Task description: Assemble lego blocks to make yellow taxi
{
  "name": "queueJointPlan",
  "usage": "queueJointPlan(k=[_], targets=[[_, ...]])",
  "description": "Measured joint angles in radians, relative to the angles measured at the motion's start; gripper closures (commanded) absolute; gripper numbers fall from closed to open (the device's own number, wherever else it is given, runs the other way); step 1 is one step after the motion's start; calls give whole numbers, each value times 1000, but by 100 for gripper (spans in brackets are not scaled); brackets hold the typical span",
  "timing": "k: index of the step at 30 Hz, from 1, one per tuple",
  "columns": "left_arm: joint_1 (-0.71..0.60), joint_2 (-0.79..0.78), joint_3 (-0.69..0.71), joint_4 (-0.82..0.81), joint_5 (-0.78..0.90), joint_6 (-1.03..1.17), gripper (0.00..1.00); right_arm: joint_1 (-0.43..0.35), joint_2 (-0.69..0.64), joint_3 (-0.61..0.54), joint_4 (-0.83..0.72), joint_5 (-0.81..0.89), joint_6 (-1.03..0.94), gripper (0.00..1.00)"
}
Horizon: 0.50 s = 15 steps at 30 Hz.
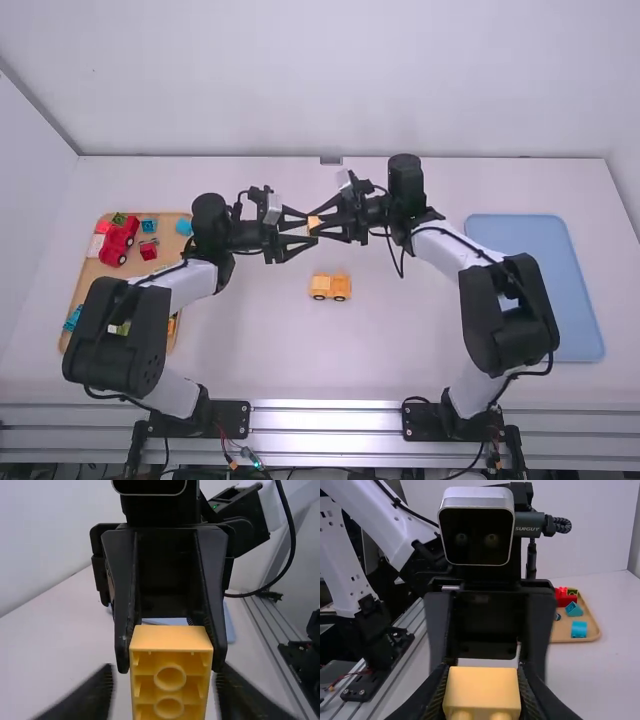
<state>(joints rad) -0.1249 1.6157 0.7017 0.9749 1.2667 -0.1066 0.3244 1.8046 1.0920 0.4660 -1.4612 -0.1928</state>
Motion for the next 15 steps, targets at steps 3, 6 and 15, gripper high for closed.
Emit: queueJointPlan(k=[3,6,15], targets=[[0,0,0,-3,-4,-3,1,0,0,0,3,6,6,90],[0,0,0,-29,-6,3,1,-2,0,0,2,57,32,91],[0,0,-2,-439,-167,197,1,-71,-2,2,-175,325,63,98]])
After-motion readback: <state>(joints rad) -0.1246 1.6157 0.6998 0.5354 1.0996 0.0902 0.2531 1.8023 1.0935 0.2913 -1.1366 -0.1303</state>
